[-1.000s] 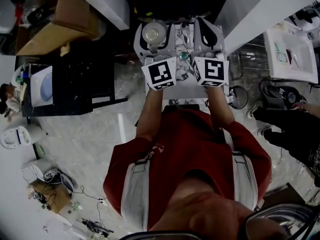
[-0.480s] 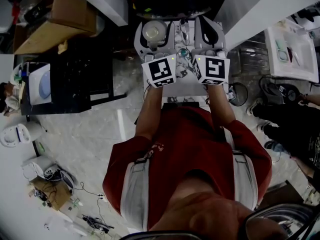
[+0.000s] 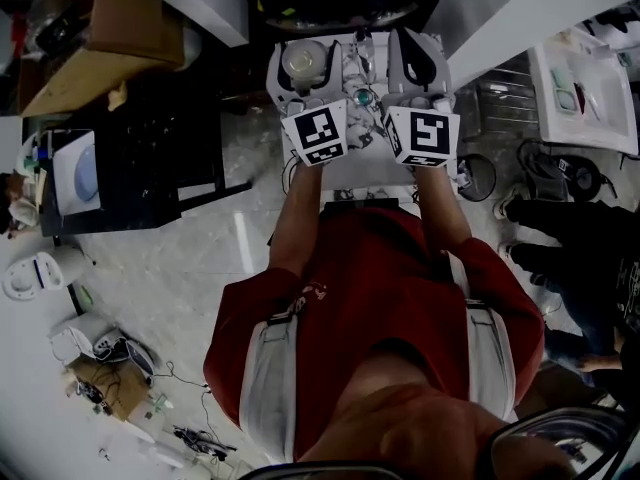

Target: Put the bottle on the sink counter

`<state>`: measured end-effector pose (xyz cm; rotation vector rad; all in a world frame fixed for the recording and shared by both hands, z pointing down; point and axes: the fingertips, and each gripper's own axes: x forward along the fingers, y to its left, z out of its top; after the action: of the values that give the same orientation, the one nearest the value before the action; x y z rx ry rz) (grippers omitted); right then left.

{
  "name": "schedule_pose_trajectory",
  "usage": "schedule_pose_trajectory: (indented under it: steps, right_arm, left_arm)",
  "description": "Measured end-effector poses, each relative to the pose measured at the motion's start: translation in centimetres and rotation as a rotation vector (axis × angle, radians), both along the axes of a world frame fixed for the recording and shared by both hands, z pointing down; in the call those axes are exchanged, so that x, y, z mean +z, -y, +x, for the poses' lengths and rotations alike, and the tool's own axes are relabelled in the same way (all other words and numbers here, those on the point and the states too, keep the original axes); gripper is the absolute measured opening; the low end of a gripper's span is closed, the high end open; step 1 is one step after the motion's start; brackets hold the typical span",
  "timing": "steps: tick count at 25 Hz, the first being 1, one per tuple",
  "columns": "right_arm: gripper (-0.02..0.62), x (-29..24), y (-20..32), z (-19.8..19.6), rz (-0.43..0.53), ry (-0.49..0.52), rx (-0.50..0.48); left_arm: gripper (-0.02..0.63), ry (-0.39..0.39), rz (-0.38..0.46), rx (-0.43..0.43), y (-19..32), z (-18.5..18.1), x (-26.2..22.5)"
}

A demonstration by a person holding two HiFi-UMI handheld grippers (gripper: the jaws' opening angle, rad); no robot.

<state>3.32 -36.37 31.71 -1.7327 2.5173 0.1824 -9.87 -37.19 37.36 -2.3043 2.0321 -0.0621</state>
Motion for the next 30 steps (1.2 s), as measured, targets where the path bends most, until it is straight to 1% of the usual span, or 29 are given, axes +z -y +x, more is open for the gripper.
schedule_pose_trajectory:
  steps: [10,21,30]
  right_arm:
    - [0.000,1.4,0.5,-0.1,-0.025,-0.015,0.018]
    - [0.000,3.5,1.7,-0.2,-0.067,-0.021,0.044]
    - [0.000,5.5,3.0,0.0,-0.112,-0.040,0.062]
  left_arm:
    - [0.337,-0.009,-0.087,0.006,1.4,-0.5,5.0]
    - [0.337,0.001,-0.145,0.024,3.2,-0.9,8.8]
    - [0.337,-0.005,-0.208,0.034,5.1,-0.9,12.5]
